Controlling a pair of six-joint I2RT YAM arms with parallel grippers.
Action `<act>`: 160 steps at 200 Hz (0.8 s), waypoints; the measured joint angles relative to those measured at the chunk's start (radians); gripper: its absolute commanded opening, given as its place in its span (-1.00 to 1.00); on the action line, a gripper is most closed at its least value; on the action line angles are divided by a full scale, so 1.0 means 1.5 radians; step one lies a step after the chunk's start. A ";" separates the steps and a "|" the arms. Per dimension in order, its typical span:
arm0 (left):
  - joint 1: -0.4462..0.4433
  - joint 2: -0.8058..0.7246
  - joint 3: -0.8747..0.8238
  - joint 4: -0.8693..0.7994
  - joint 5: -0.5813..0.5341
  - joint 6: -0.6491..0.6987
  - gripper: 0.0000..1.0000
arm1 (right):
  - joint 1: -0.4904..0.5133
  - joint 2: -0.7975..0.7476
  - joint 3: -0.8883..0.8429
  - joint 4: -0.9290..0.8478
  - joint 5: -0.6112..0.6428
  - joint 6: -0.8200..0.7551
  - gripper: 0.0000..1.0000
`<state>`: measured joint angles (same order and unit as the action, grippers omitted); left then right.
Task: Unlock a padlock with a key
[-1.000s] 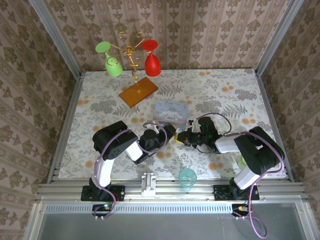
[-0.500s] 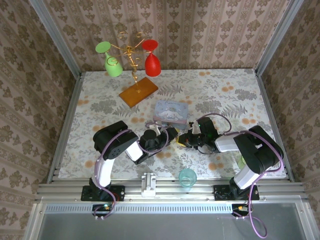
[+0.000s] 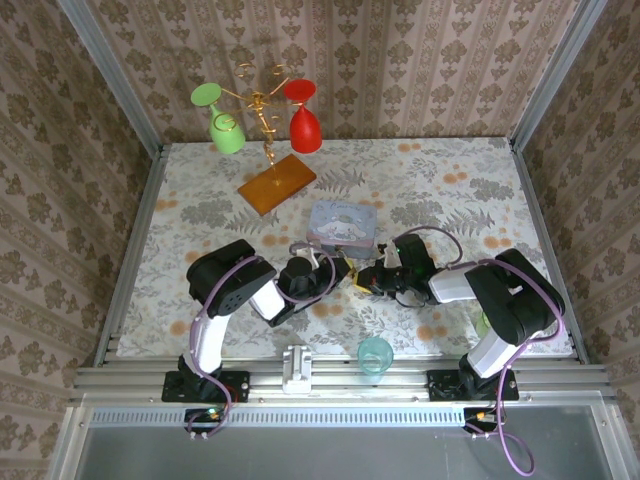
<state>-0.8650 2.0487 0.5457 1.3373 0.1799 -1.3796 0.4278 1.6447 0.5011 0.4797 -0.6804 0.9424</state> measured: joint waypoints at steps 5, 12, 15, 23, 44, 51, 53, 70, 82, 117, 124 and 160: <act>0.001 0.000 0.000 0.000 0.000 0.000 -0.84 | 0.000 0.000 0.003 -0.006 0.000 -0.004 -0.73; 0.001 0.000 0.000 0.000 0.000 0.000 -0.86 | 0.000 0.000 0.008 -0.016 0.002 -0.011 -0.56; 0.001 0.000 0.000 0.000 0.000 0.000 -0.87 | 0.000 0.000 0.010 -0.020 0.003 -0.016 -0.49; 0.001 0.000 -0.001 -0.001 0.000 0.000 -0.88 | 0.000 -0.003 0.017 -0.037 0.011 -0.027 -0.31; 0.003 0.000 -0.001 -0.001 0.000 0.001 -0.93 | 0.000 -0.045 0.031 -0.109 0.058 -0.082 -0.15; 0.005 0.000 -0.001 -0.001 0.001 0.001 -0.93 | 0.000 -0.069 0.032 -0.135 0.079 -0.101 -0.14; 0.005 0.000 -0.001 -0.001 0.001 0.001 -0.93 | 0.000 -0.078 0.032 -0.144 0.085 -0.106 -0.14; 0.006 0.000 -0.001 -0.001 0.003 0.001 -0.93 | 0.000 -0.139 0.033 -0.201 0.125 -0.148 -0.15; 0.006 0.000 -0.001 -0.001 0.003 0.001 -0.93 | 0.000 -0.175 0.035 -0.238 0.150 -0.177 -0.16; 0.006 -0.003 -0.001 -0.004 0.004 0.001 -0.94 | 0.044 -0.213 0.068 -0.344 0.258 -0.278 -0.17; 0.006 -0.006 -0.001 -0.008 0.005 0.001 -0.95 | 0.059 -0.212 0.076 -0.359 0.281 -0.296 -0.18; 0.007 -0.012 -0.001 -0.016 0.005 0.000 -0.95 | 0.124 -0.186 0.112 -0.392 0.369 -0.367 -0.18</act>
<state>-0.8547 2.0312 0.5438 1.3128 0.1871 -1.3796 0.6132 1.3663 0.6685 -0.1089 -0.1272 0.3912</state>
